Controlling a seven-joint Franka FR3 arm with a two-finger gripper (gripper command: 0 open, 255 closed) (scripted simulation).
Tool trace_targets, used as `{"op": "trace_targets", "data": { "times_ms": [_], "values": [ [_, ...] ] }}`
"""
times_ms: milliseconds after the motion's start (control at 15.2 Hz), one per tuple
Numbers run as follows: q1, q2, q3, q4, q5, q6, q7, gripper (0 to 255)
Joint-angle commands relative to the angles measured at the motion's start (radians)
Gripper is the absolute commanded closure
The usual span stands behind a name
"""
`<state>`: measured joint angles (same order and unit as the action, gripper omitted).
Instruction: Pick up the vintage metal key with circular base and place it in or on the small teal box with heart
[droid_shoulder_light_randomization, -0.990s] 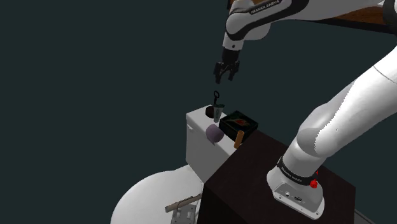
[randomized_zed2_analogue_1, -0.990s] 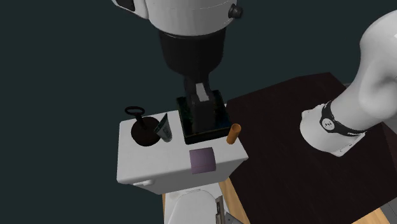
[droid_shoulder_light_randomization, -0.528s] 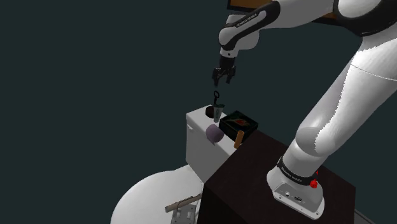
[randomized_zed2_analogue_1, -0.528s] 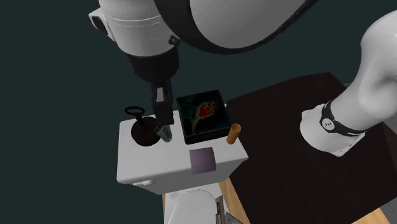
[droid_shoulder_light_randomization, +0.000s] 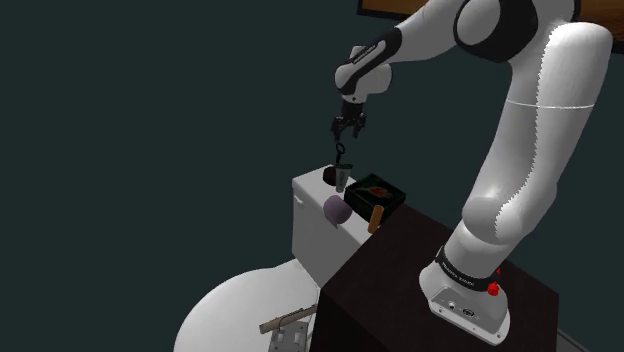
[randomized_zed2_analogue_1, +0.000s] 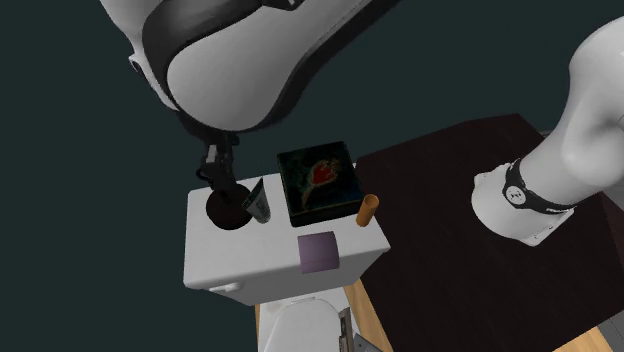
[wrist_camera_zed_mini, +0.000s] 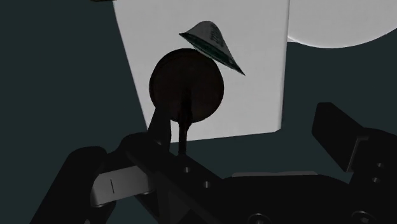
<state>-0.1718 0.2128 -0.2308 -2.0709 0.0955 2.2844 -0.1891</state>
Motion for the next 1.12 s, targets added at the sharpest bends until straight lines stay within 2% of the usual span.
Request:
{"op": "trace_targets", "data": {
  "times_ms": [0,264,726,1056],
  "values": [
    [-0.015,0.071,-0.004,0.054,0.017,0.016,-0.014,0],
    [-0.053,0.208,-0.006,0.171,0.049,0.034,-0.039,0],
    [-0.061,0.271,0.007,0.162,0.070,0.105,-0.053,0],
    [-0.062,0.277,0.009,0.162,0.072,0.110,-0.054,0]
  ]
}}
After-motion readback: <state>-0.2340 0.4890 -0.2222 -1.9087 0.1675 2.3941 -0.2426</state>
